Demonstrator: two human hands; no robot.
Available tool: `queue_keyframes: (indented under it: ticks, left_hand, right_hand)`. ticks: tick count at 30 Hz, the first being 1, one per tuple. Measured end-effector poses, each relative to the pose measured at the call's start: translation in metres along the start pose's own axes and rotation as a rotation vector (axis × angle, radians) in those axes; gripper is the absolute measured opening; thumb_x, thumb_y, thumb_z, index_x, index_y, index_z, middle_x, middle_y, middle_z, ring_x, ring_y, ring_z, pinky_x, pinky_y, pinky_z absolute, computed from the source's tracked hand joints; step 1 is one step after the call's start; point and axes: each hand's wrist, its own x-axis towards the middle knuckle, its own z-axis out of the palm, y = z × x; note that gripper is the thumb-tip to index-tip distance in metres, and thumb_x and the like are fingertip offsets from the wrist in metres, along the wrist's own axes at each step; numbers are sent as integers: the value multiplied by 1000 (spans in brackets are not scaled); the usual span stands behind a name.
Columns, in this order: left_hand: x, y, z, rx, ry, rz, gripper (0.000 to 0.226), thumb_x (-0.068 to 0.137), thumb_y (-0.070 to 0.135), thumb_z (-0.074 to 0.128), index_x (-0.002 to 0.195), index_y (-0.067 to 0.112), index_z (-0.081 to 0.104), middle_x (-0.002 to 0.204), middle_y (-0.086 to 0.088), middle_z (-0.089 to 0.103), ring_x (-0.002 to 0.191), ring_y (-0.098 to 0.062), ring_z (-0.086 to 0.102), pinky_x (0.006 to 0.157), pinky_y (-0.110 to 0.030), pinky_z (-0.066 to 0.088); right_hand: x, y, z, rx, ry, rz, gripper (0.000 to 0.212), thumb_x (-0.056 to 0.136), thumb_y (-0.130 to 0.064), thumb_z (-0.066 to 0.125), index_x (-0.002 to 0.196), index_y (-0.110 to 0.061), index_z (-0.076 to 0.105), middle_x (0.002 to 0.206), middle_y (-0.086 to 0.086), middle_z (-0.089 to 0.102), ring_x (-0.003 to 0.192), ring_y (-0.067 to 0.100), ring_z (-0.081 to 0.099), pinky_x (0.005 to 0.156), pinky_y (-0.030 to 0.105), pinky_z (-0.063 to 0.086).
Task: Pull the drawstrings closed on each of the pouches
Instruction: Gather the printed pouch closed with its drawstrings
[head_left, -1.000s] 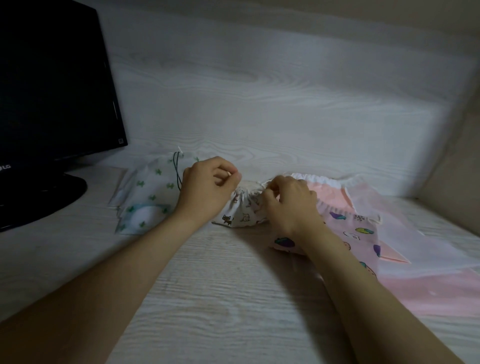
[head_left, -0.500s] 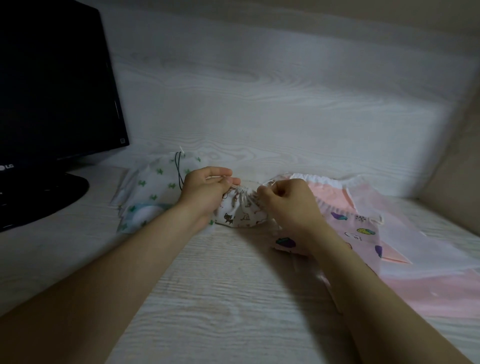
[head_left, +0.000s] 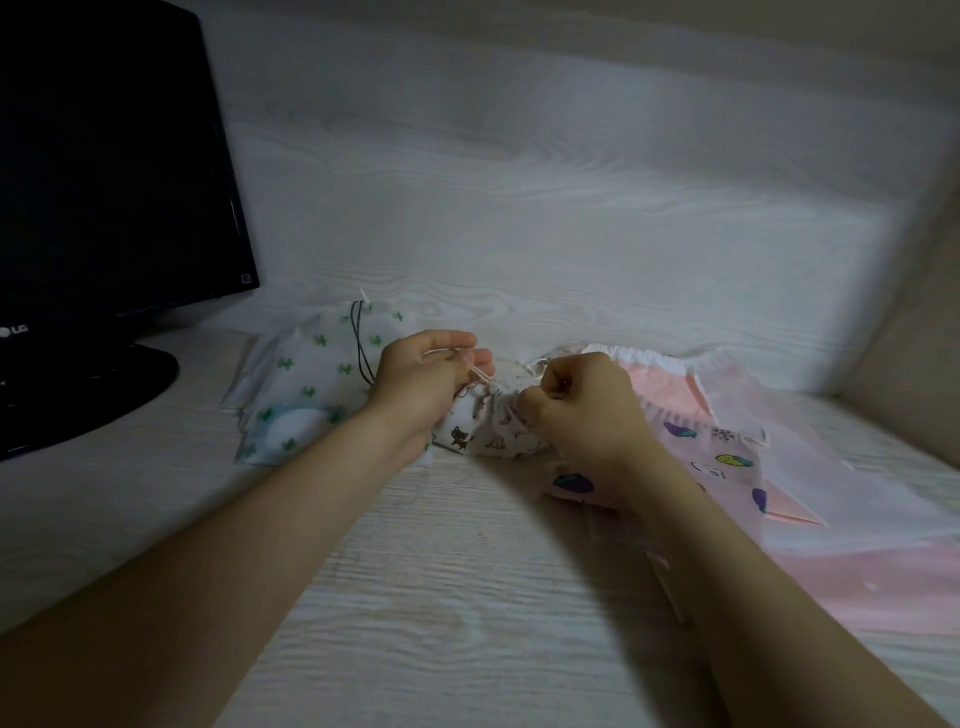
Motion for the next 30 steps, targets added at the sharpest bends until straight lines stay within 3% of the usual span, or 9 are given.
queue_keyframes:
  ticks: [4,7,11,14,21,25,28,30]
  left_hand:
    - [-4,9,-1,-142,-84,-2,19,106,-5,53,117,3,66,112,-16,77,97,-23,79,91,-34,62]
    - [-7,12,0,-120,-168,2,22,107,-3,50,121,5,66,108,-15,77,73,-17,73,80,-30,60]
    - [-10,15,0,-12,-248,-51,24,108,3,52,123,11,68,106,-11,79,56,-9,48,70,-25,54]
    - [-14,19,-3,122,-343,-94,23,108,8,55,124,14,70,99,-7,80,54,-10,41,73,-26,50]
    - [-25,30,0,250,-547,-110,29,108,8,46,119,2,72,104,-13,80,50,-10,35,62,-28,43]
    - [-28,33,-1,205,-643,-121,35,105,19,47,96,4,77,105,-26,77,47,-11,31,55,-24,41]
    - [-26,31,-3,262,-650,-65,35,108,27,54,110,-2,73,102,-21,78,50,-11,33,57,-23,42]
    - [-24,29,-4,273,-650,-47,31,108,26,55,110,0,73,100,-18,79,52,-11,32,56,-22,43]
  right_hand:
    - [-2,-4,-1,17,-188,-17,35,84,-16,72,57,-8,50,50,-5,42,48,6,37,52,25,38]
    - [-8,-12,-3,240,-319,30,38,91,-15,71,57,-12,52,52,-1,40,49,10,36,52,25,36]
    - [-7,-19,-14,653,-257,222,57,101,-22,65,47,-23,46,60,3,23,48,17,23,48,26,27]
    - [2,-16,-20,853,-179,346,51,101,-24,64,57,-24,38,64,2,20,48,16,19,46,26,25]
    - [1,-17,-16,945,-184,401,45,99,-37,69,62,-22,47,64,0,18,50,15,19,44,27,24]
    - [1,-15,-17,973,-182,390,30,98,-38,69,80,-15,63,61,-2,36,52,13,31,46,25,28]
    - [3,-10,-16,968,-183,366,23,97,-33,70,99,-11,77,73,1,57,64,16,48,62,30,40]
    - [5,-8,-12,974,-184,346,23,95,-28,70,108,-11,78,82,4,63,74,21,54,74,35,48]
